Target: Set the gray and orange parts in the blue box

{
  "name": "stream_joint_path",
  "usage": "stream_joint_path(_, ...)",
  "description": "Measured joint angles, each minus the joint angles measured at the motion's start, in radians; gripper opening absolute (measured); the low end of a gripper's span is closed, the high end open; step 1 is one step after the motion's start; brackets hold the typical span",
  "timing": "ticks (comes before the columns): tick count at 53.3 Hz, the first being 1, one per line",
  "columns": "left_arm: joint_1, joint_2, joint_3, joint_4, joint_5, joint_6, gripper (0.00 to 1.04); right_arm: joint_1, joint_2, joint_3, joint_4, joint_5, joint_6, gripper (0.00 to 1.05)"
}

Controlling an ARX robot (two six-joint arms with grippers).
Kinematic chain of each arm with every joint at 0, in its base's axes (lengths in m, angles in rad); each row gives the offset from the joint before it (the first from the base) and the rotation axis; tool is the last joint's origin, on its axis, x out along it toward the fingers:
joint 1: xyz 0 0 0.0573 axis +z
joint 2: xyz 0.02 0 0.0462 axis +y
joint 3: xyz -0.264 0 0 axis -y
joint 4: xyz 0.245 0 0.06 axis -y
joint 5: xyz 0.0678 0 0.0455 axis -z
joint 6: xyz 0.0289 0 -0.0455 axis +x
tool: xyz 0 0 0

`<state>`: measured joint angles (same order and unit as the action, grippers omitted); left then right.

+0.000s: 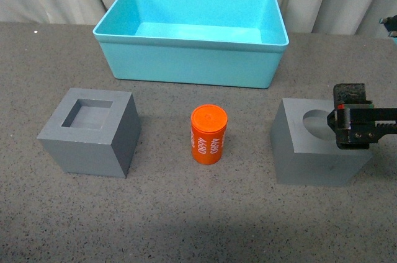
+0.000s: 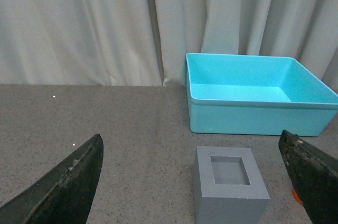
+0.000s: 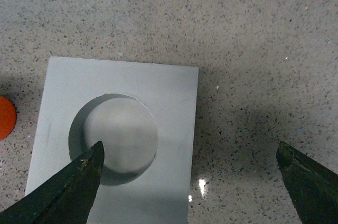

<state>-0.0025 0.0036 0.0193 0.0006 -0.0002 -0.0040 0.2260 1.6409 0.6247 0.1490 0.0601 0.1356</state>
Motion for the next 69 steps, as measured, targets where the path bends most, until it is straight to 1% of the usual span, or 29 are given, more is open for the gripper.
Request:
stream_joint_path(10, 0.0, 0.0, 0.0, 0.0, 0.0, 0.0, 0.98, 0.004, 0.098, 0.072, -0.027, -0.009, 0.052, 0.95)
stream_joint_path(13, 0.0, 0.0, 0.0, 0.0, 0.0, 0.0, 0.98, 0.005, 0.111, 0.079, -0.027, -0.013, 0.062, 0.91)
stream_joint_path(16, 0.0, 0.0, 0.0, 0.0, 0.0, 0.0, 0.98, 0.005, 0.123, 0.082, -0.027, -0.013, 0.071, 0.83)
stream_joint_path(18, 0.0, 0.0, 0.0, 0.0, 0.0, 0.0, 0.98, 0.005, 0.127, 0.083, -0.027, -0.013, 0.072, 0.79)
stream_joint_path(24, 0.0, 0.0, 0.0, 0.0, 0.0, 0.0, 0.98, 0.009, 0.138, 0.086, -0.029, -0.023, 0.105, 0.56)
stream_joint_path(25, 0.0, 0.0, 0.0, 0.0, 0.0, 0.0, 0.98, 0.01, 0.14, 0.087, -0.029, -0.027, 0.114, 0.51)
stream_joint_path(27, 0.0, 0.0, 0.0, 0.0, 0.0, 0.0, 0.98, 0.01, 0.141, 0.087, -0.029, -0.03, 0.119, 0.47)
stream_joint_path(31, 0.0, 0.0, 0.0, 0.0, 0.0, 0.0, 0.98, 0.011, 0.142, 0.088, -0.029, -0.031, 0.132, 0.37)
stream_joint_path(33, 0.0, 0.0, 0.0, 0.0, 0.0, 0.0, 0.98, 0.01, 0.141, 0.088, -0.031, -0.028, 0.141, 0.28)
stream_joint_path(36, 0.0, 0.0, 0.0, 0.0, 0.0, 0.0, 0.98, 0.007, 0.137, 0.089, -0.035, -0.032, 0.149, 0.21)
stream_joint_path(39, 0.0, 0.0, 0.0, 0.0, 0.0, 0.0, 0.98, 0.005, 0.131, 0.089, -0.042, -0.035, 0.157, 0.19)
stream_joint_path(48, 0.0, 0.0, 0.0, 0.0, 0.0, 0.0, 0.98, -0.001, 0.097, 0.078, -0.058, -0.064, 0.179, 0.19)
stream_joint_path(57, 0.0, 0.0, 0.0, 0.0, 0.0, 0.0, 0.98, 0.006, -0.114, 0.07, -0.077, -0.127, 0.184, 0.19)
stream_joint_path(63, 0.0, 0.0, 0.0, 0.0, 0.0, 0.0, 0.98, 0.02, -0.18, 0.162, -0.079, -0.13, 0.169, 0.19)
stream_joint_path(69, 0.0, 0.0, 0.0, 0.0, 0.0, 0.0, 0.98, 0.032, -0.096, 0.285, -0.067, -0.124, 0.149, 0.19)
